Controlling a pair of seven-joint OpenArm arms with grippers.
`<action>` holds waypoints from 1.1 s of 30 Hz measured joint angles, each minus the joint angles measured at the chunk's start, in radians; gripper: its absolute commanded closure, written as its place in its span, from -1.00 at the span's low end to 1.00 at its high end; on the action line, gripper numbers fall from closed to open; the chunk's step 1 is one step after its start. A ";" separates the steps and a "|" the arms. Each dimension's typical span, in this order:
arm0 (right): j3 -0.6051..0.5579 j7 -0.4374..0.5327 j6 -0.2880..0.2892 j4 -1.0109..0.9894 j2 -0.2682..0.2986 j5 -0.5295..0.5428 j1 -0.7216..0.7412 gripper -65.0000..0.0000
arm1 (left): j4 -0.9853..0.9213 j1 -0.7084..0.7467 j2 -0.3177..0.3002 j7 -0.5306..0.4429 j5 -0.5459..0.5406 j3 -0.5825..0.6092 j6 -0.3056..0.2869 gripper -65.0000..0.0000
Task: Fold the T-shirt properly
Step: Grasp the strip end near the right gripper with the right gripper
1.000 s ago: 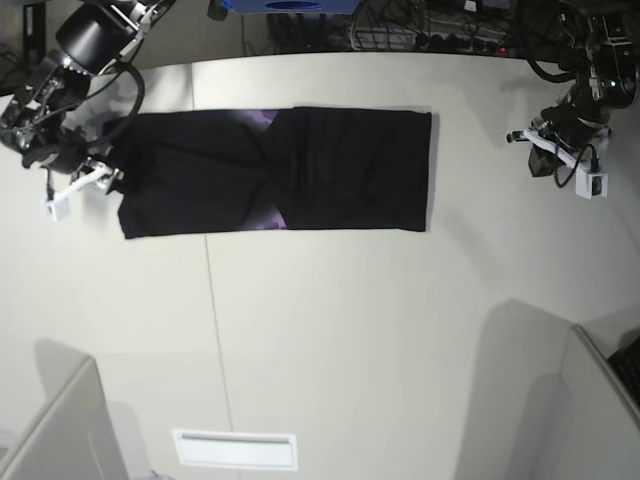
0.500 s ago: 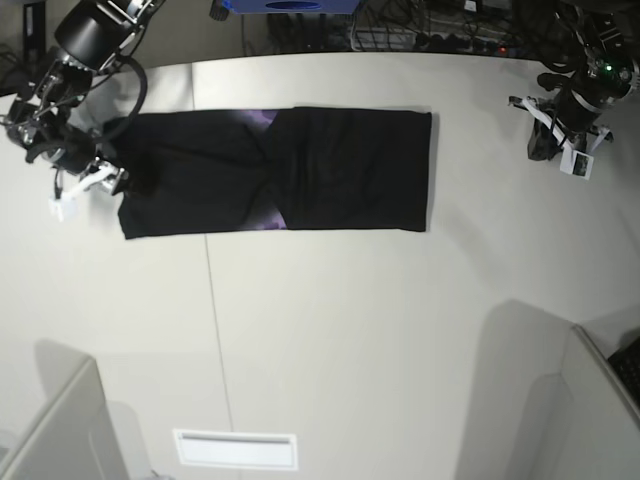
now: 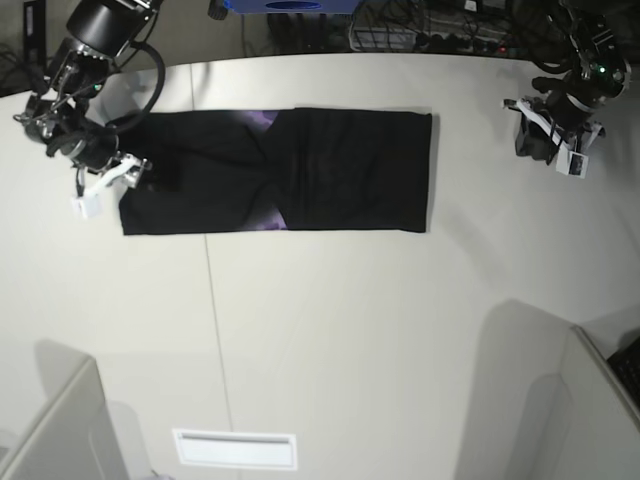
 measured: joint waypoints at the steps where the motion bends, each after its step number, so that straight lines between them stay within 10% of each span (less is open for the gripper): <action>1: 0.000 -0.008 0.000 0.000 0.002 0.005 0.001 -0.38 | 0.000 -0.010 0.013 -0.003 -0.003 0.006 0.000 0.44; 5: 0.000 -0.010 0.000 -0.002 0.002 -0.022 0.005 0.12 | -0.001 -0.042 0.023 0.052 -0.001 0.089 0.001 0.46; 10: -0.004 -0.031 -0.004 -0.009 0.001 -0.032 -0.003 1.00 | -0.072 -0.129 0.043 0.078 -0.001 0.186 0.000 1.00; 33: -0.014 -0.203 -0.016 0.398 -0.023 -0.061 0.002 1.00 | -0.129 -0.233 0.128 0.075 -0.006 0.649 0.140 1.00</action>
